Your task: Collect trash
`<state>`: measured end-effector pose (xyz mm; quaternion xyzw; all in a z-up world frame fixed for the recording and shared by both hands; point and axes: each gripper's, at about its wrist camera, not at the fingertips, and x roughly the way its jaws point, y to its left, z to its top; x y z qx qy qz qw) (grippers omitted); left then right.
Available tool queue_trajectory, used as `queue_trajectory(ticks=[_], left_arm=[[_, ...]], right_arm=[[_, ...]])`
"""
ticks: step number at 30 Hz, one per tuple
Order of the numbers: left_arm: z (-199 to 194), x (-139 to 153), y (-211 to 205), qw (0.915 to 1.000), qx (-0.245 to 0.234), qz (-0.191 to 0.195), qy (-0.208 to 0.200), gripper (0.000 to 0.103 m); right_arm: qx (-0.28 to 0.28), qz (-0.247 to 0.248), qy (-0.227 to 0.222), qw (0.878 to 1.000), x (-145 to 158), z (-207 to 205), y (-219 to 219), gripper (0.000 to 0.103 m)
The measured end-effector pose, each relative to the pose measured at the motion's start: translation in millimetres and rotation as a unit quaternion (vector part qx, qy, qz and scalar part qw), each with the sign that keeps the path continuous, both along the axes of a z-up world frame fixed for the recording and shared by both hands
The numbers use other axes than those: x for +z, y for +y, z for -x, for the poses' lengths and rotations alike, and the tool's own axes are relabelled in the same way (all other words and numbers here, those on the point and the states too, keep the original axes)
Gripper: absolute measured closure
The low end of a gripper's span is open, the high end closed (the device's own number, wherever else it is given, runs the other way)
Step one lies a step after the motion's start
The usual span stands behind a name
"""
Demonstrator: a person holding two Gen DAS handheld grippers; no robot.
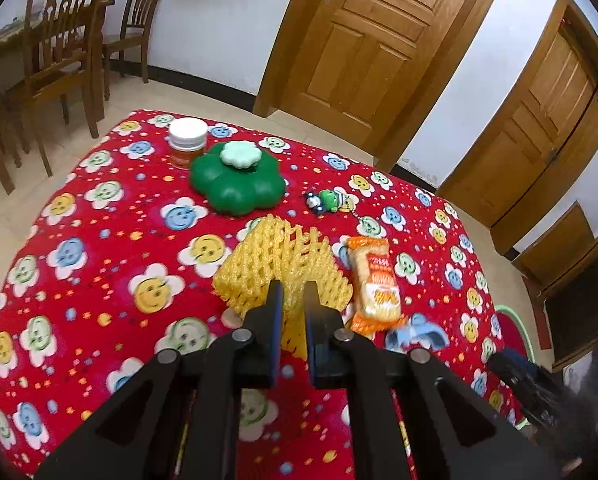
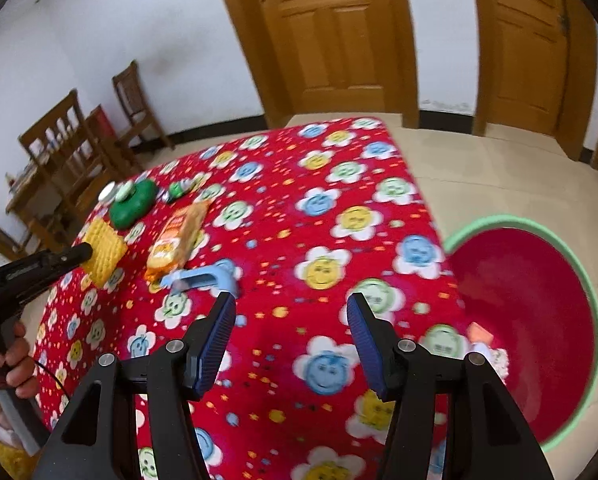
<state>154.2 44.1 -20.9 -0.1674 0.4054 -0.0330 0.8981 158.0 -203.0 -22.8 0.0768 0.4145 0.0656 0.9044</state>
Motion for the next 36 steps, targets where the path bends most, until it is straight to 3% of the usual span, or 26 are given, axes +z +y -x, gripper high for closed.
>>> queue_trajectory(ticks=[6, 9, 17, 20, 21, 22, 36], left_arm=[[17.3, 0.3, 7.8, 0.9999, 0.007, -0.008, -0.008, 0.094], [20.2, -2.6, 11.7, 1.0, 0.006, -0.006, -0.005, 0.094], [19.5, -7.0, 16.5, 0.9999, 0.006, 0.008, -0.003, 0.094], [20.4, -7.2, 16.2, 0.9999, 0.004, 0.012, -0.004, 0.094], [21.0, -7.0, 16.0, 0.9999, 0.003, 0.012, -0.005, 0.094], [21.6, -6.6, 15.7, 0.9999, 0.003, 0.011, -0.005, 0.094], [45.3, 12.8, -1.7, 0.9991, -0.025, 0.024, -0.023, 0.094]], right_arm=[[0.043, 0.008, 0.016, 0.999, -15.5, -18.9, 28.6, 0.044], [0.05, 0.002, 0.025, 0.998, -23.2, -25.3, 36.5, 0.054], [0.051, 0.003, 0.019, 0.998, -32.8, -37.4, 46.2, 0.062], [0.048, 0.011, 0.011, 0.999, -34.6, -39.4, 48.3, 0.079], [0.047, 0.014, 0.009, 0.999, -34.9, -39.3, 48.6, 0.089], [0.047, 0.012, 0.009, 0.999, -35.3, -39.2, 48.6, 0.092], [0.006, -0.022, -0.038, 0.999, -4.1, 7.3, 23.5, 0.092]])
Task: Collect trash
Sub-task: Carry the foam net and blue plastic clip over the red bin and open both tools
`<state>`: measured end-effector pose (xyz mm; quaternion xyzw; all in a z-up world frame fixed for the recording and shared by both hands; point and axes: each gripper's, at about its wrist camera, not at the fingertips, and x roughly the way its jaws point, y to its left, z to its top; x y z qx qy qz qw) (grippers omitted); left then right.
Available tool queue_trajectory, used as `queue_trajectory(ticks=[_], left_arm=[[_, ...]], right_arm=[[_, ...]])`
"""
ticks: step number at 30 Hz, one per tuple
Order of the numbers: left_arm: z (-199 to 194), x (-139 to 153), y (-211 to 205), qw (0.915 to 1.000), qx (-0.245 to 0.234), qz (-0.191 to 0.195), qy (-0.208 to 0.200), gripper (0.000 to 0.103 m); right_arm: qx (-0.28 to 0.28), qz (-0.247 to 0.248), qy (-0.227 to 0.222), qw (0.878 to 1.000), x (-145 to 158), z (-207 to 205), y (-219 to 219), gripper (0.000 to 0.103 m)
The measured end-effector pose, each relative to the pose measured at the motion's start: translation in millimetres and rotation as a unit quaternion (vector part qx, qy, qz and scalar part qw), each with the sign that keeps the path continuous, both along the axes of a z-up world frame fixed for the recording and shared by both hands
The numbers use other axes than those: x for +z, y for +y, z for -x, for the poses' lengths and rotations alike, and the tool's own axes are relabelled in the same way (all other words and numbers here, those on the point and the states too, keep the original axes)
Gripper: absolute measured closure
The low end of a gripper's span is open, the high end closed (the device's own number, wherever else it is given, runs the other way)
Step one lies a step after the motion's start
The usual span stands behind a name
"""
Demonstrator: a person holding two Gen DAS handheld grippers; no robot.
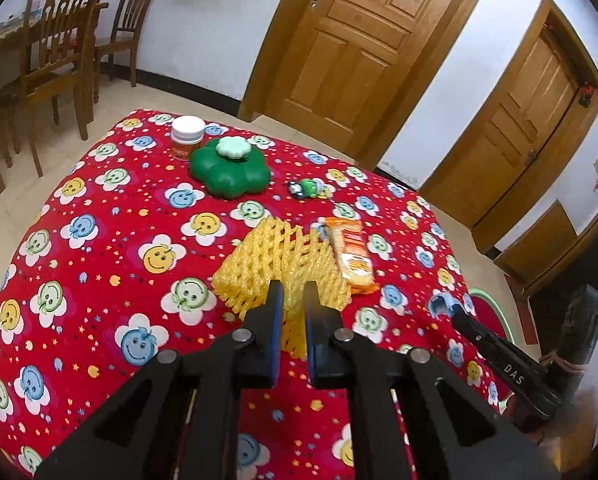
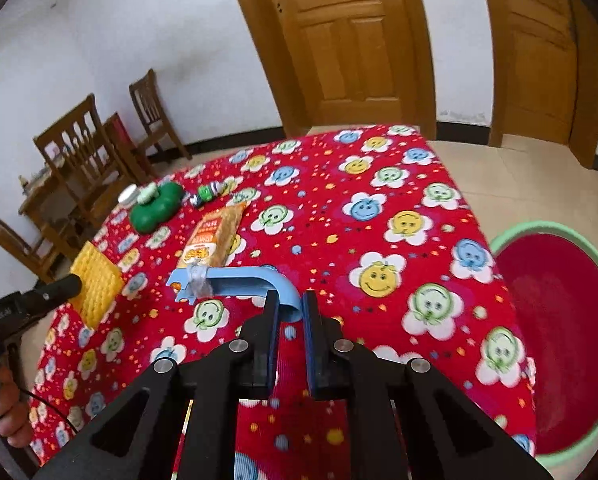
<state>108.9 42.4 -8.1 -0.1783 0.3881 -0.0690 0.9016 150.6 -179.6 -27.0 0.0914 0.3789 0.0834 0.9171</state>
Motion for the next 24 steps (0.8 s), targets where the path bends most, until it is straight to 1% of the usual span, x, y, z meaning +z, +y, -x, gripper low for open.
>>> queue_trajectory(ticks=[3, 11, 19, 24], left_arm=[[6.7, 6.6, -4.6, 1.0, -0.006, 0.001, -0.006, 0.094], [26.0, 23.9, -23.5, 0.9993, -0.025, -0.01, -0.024, 0.094], [43.2, 42.3, -46.3, 0.9977, -0.046, -0.019, -0.045, 0.094], [54.0, 51.4, -64.3, 0.9958, -0.07, -0.023, -0.054, 0.094]], right_arm=[[-0.012, -0.007, -0.007, 1.0, 6.6, 12.7, -7.5, 0.092], [-0.044, -0.025, -0.031, 0.998, 25.8, 48.8, -29.1, 0.092], [-0.078, -0.026, -0.059, 0.995, 44.3, 82.5, -53.3, 0.092], [-0.103, -0.026, -0.067, 0.992, 49.5, 98.2, -71.7, 0.092]])
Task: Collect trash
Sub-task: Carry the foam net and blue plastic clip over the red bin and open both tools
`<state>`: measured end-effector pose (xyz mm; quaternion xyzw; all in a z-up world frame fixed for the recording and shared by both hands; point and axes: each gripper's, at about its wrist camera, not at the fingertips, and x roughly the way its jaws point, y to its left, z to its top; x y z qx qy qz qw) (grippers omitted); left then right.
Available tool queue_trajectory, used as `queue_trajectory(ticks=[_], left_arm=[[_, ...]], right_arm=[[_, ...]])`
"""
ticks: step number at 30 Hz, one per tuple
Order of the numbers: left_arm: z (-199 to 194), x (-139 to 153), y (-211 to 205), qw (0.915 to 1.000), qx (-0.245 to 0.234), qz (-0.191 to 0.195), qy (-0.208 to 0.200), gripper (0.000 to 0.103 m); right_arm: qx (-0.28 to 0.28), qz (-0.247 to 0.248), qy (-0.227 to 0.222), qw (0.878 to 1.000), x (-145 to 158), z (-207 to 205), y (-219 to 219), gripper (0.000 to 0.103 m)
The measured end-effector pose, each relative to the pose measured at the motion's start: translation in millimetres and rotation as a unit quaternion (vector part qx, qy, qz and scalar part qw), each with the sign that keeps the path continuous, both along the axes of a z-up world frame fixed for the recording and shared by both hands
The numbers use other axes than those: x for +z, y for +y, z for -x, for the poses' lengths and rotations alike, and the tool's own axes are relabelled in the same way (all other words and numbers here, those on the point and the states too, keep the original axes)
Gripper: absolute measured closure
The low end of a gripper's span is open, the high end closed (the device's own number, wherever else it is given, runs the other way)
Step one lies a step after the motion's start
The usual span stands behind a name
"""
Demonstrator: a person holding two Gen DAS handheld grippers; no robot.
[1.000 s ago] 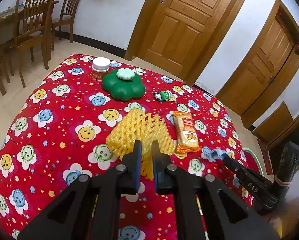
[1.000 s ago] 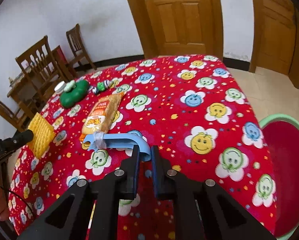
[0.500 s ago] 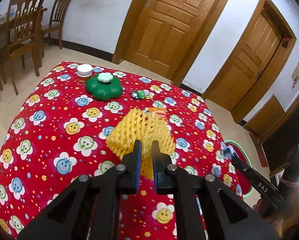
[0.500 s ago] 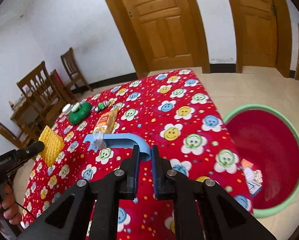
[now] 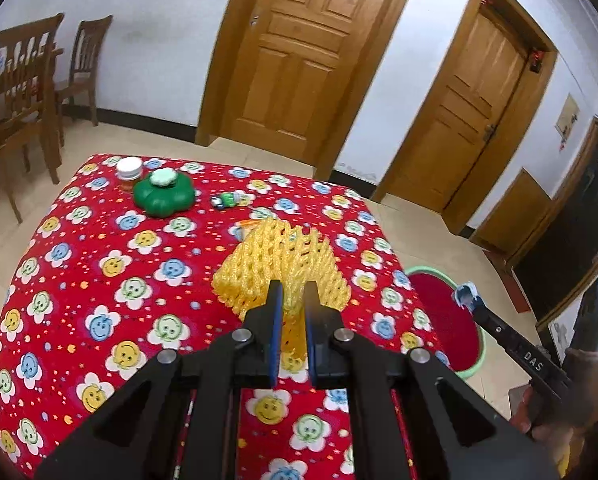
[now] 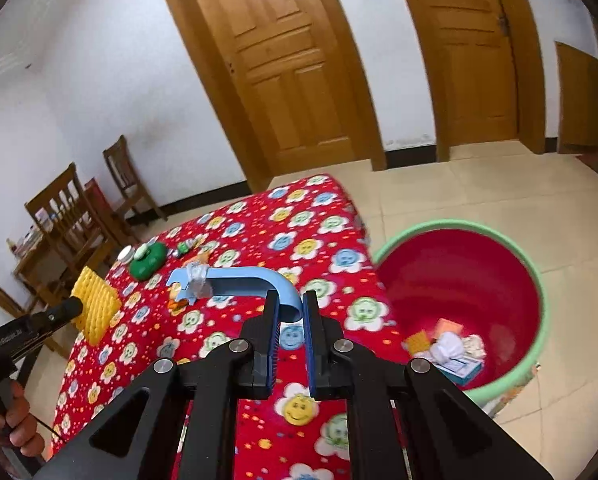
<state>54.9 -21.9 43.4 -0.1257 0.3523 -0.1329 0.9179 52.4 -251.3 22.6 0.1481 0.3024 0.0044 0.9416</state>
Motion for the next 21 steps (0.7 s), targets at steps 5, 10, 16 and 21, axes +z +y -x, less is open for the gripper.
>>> queue_trajectory(ticks=[5, 10, 16, 21], left_arm=[[3.6, 3.7, -13.0, 0.9999, -0.015, 0.006, 0.004, 0.094], [2.1, 6.1, -34.4, 0.9994, -0.034, -0.004, 0.003, 0.094], [-8.1, 1.9, -69.1, 0.9973, -0.072, -0.009, 0.011, 0.094], [-21.5, -4.7, -108.1, 0.9926, -0.118, -0.019, 0.02, 0.094]], right_arm=[[-0.024, -0.003, 0.0, 1.0, -2.3, 11.4, -18.9, 0.092], [-0.052, -0.007, 0.001, 0.999, -5.7, 19.5, -40.5, 0.092], [-0.086, -0.015, 0.007, 0.996, -14.0, 21.9, -68.5, 0.092], [-0.109, -0.021, 0.02, 0.994, -25.0, 21.1, -89.1, 0.092]])
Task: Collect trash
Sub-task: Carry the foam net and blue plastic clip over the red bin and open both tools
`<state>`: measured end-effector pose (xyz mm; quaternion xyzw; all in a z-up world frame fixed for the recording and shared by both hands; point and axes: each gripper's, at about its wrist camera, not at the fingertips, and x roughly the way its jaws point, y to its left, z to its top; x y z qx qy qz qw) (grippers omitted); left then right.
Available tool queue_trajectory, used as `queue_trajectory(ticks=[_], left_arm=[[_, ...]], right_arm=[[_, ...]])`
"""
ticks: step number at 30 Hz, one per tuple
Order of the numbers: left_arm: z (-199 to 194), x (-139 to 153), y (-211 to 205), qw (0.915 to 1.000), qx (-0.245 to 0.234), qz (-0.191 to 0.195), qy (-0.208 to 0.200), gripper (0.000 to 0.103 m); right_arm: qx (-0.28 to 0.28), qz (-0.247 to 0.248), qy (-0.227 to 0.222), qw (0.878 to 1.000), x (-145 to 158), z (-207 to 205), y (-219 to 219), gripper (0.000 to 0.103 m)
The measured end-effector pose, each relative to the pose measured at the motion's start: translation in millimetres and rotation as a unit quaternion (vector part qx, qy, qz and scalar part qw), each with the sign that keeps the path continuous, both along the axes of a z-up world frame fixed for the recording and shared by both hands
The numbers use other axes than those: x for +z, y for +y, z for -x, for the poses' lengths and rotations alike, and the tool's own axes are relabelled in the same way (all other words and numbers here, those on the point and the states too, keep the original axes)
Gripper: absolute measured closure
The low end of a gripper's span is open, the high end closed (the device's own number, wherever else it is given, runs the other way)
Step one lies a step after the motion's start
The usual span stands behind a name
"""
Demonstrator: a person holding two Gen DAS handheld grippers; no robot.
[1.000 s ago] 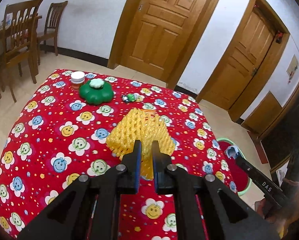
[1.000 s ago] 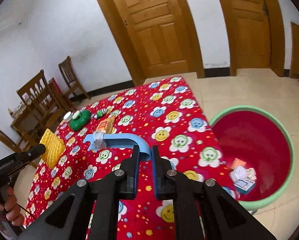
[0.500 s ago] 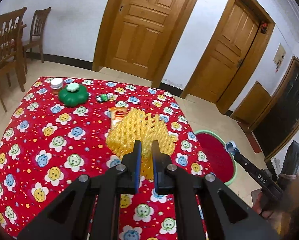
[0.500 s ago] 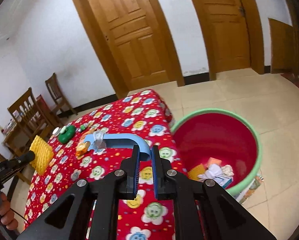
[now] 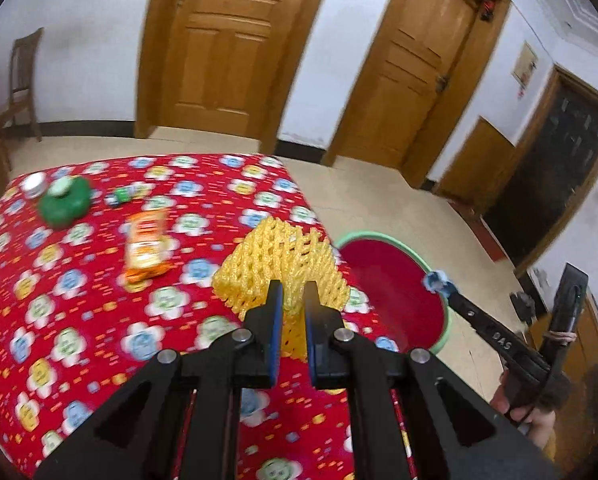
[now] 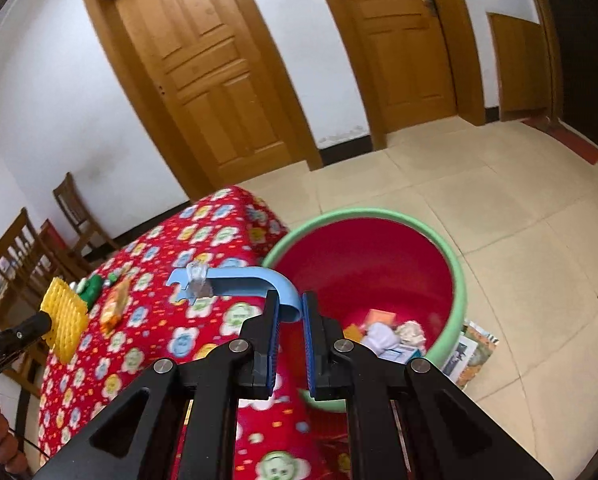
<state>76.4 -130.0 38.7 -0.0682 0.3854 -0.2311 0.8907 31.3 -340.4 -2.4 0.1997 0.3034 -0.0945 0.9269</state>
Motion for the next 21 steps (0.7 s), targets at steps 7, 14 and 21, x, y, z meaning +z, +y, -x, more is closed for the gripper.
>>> queue_trajectory(ticks=[7, 14, 21], left_arm=[[-22.0, -13.8, -60.0, 0.998, -0.059, -0.016, 0.012, 0.094], [-38.6, -38.2, -107.9, 0.9936, -0.102, -0.023, 0.041, 0.094], [-49.3, -59.0, -138.3, 0.9891, -0.131, -0.028, 0.062, 0.094]], right_arm=[[-0.029, -0.001, 0.022, 0.999, -16.4, -6.6, -25.6, 0.092], [-0.048, -0.011, 0.04, 0.998, -35.1, -15.8, -47.2, 0.09], [-0.053, -0.022, 0.047, 0.997, -45.8, -20.2, -60.7, 0.089]])
